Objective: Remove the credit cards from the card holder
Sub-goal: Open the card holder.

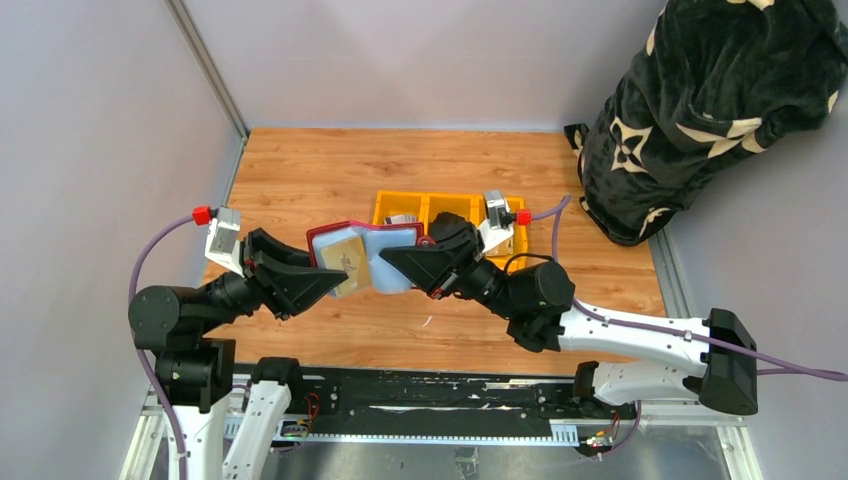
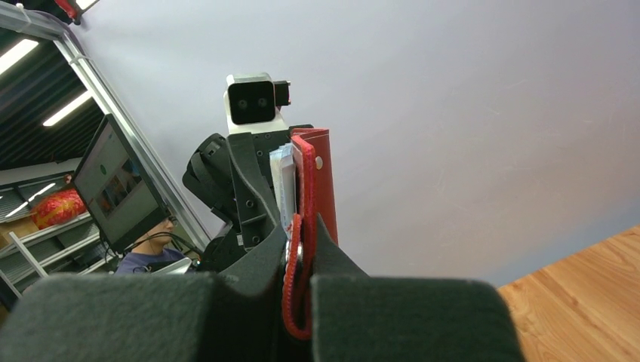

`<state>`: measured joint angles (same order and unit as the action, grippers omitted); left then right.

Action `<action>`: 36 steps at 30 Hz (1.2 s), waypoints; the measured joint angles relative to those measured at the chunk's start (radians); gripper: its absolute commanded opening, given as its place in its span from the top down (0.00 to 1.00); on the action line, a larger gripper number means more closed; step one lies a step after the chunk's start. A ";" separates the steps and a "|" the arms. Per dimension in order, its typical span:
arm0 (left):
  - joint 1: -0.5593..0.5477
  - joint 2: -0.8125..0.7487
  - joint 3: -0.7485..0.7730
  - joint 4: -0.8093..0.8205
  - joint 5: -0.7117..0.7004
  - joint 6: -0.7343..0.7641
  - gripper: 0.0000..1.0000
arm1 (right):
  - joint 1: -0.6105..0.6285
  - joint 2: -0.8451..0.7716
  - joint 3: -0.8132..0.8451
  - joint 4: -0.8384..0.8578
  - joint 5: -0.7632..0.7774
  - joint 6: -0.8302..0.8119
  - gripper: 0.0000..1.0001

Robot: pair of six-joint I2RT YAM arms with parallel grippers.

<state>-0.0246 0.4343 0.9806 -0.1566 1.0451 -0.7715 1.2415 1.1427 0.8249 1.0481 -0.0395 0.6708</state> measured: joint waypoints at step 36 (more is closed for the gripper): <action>-0.117 0.327 0.248 -0.854 -0.151 1.061 0.99 | -0.178 0.155 0.572 -1.226 -0.269 -0.486 0.13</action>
<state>-0.1417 0.7609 1.2285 -1.0107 0.8936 0.2890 1.0634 1.2976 1.3968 -0.1780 -0.3084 0.1844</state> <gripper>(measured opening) 0.245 0.871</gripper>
